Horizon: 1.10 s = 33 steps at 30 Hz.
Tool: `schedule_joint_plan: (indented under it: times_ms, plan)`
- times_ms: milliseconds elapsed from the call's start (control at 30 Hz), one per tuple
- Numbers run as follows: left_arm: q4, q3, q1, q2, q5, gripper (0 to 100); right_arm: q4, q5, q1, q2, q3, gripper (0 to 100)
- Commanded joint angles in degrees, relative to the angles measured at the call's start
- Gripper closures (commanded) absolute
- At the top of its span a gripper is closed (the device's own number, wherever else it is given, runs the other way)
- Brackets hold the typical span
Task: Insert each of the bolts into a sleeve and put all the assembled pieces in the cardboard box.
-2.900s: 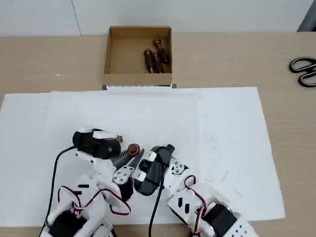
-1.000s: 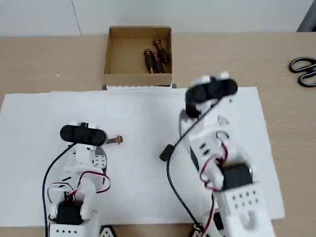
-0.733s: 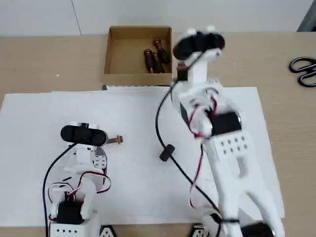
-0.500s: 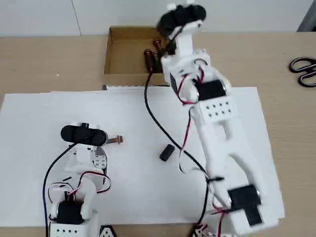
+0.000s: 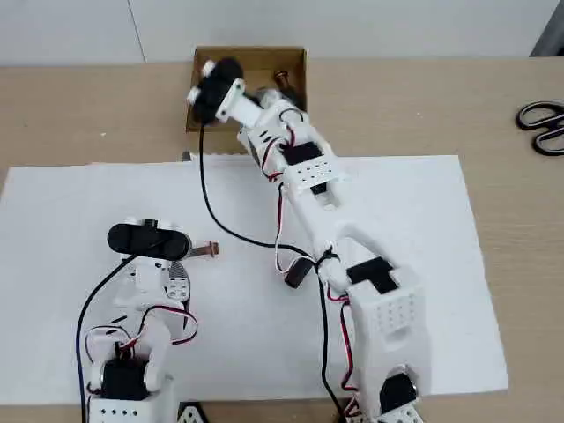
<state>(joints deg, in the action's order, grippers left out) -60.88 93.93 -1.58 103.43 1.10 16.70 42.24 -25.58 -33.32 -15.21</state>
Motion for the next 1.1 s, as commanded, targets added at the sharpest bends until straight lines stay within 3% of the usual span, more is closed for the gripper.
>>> schedule_joint_plan:
  times_ms: [0, 67, 167, 400, 567, 800, 1067]
  plan:
    - [1.49, -0.31, -0.26, 0.7, 0.18, 99, -1.89, 3.43, -0.22, -1.98, -6.24, 89.0]
    - [1.49, -0.31, -0.26, 0.7, 0.18, 99, -1.8, 3.43, -0.22, -3.38, -7.74, 82.2]
    - [1.49, -0.31, -0.26, 0.7, 0.18, 99, -1.8, 3.43, -0.4, -3.65, -9.05, 81.8]
    - [1.41, -0.31, -0.26, 0.7, 0.18, 99, -1.36, 3.6, -0.04, 0.48, -12.84, 99.8]
    - [1.41, -0.31, -0.35, 0.7, 0.18, 99, 15.16, 2.73, -0.04, 8.48, -12.84, 99.6]
    - [1.41, -0.31, -0.35, 0.7, 0.18, 99, 37.49, -15.91, 0.75, 19.65, -12.84, 99.6]
    - [1.41, -0.22, -0.44, 0.7, 0.18, 99, 58.24, -29.27, 0.84, 28.79, -12.84, 99.6]
